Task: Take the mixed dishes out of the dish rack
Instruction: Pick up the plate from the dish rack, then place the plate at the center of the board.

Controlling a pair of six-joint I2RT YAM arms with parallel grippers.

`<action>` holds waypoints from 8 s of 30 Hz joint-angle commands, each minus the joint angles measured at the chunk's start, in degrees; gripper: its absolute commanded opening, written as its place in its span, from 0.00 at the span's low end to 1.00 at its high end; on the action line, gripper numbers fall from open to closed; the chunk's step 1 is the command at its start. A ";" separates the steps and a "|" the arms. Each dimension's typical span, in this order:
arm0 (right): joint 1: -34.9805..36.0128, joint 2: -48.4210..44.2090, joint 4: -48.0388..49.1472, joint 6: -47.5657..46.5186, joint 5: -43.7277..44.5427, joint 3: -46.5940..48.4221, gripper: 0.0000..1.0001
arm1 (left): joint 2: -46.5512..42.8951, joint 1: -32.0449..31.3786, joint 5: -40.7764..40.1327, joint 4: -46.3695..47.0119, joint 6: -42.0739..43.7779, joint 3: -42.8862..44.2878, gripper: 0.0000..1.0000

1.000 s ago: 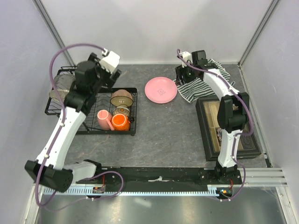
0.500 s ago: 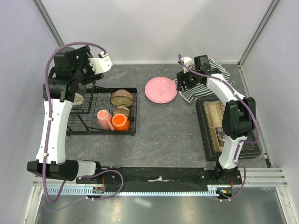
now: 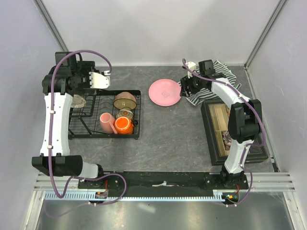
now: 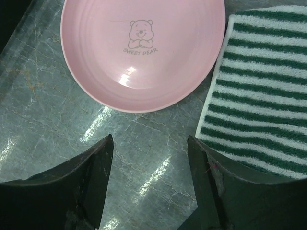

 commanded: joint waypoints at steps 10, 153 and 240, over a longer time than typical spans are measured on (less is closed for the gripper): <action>-0.10 -2.77 2.93 -0.74 -2.90 -2.52 0.70 | 4.37 2.48 -1.76 -1.82 12.89 4.06 0.84; 22.32 -8.92 0.82 6.20 9.76 19.28 0.00 | -11.62 -9.04 30.41 33.60 -68.85 -10.87 0.99; -1.24 22.46 -0.32 14.29 -7.56 27.27 0.67 | -20.59 -8.95 21.54 30.62 -56.38 -23.45 0.99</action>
